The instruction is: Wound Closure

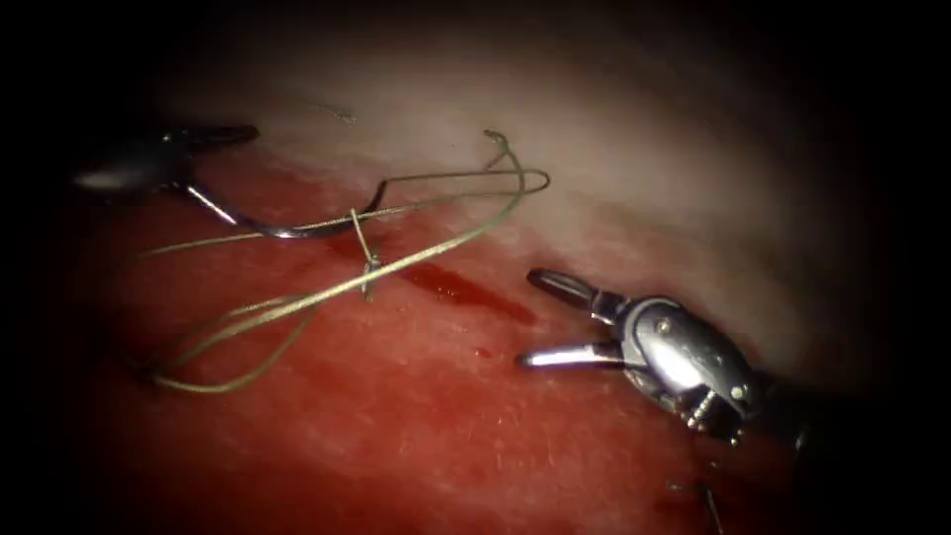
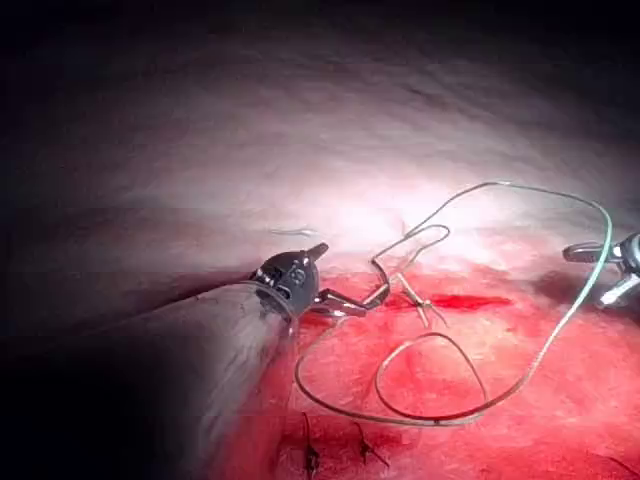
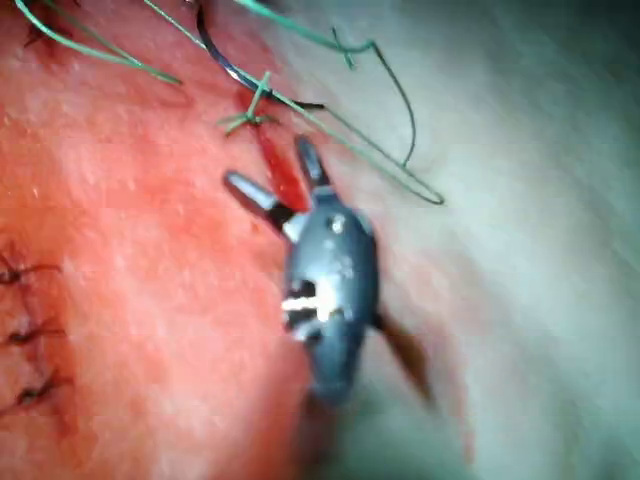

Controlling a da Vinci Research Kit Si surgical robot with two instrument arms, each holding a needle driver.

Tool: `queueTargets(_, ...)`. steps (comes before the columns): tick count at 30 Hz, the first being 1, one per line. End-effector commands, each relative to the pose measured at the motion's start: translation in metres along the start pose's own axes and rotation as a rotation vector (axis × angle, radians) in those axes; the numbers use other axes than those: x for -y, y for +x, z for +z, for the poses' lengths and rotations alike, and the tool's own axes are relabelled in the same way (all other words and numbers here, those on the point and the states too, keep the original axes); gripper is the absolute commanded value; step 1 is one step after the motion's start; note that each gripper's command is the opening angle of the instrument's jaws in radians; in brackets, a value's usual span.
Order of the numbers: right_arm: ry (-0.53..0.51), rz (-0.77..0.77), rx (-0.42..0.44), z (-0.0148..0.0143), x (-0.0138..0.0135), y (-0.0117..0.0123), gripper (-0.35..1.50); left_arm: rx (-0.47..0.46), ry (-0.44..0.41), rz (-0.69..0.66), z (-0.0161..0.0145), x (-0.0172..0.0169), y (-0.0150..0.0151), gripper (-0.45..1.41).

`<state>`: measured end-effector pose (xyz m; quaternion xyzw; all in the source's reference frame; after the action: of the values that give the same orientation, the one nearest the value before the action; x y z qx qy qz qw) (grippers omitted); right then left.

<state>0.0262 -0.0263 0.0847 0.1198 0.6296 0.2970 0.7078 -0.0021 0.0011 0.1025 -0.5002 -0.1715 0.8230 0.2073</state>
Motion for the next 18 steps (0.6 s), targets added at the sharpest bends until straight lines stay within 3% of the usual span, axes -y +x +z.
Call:
queueTargets(1,0.003,-0.003,-0.002,0.0009,-0.0001,-0.0005,1.30,0.020,-0.009,0.017,0.0007,0.0002,-0.0004,0.51)
queueTargets(7,0.002,-0.003,-0.002,0.0009,-0.0001,-0.0005,1.30,0.158,-0.016,0.062,0.0011,0.0001,-0.0011,0.49)
queueTargets(8,0.002,-0.009,-0.002,0.0009,-0.0001,-0.0005,1.30,0.202,0.001,0.075,0.0011,0.0004,-0.0013,0.39)
queueTargets(13,0.002,-0.010,0.001,0.0011,0.0000,-0.0006,1.28,0.249,0.008,0.106,0.0016,0.0010,-0.0023,-0.05)
queueTargets(18,0.002,-0.010,0.001,0.0011,0.0000,-0.0006,1.28,0.318,-0.004,0.131,0.0029,0.0003,-0.0040,-0.12)
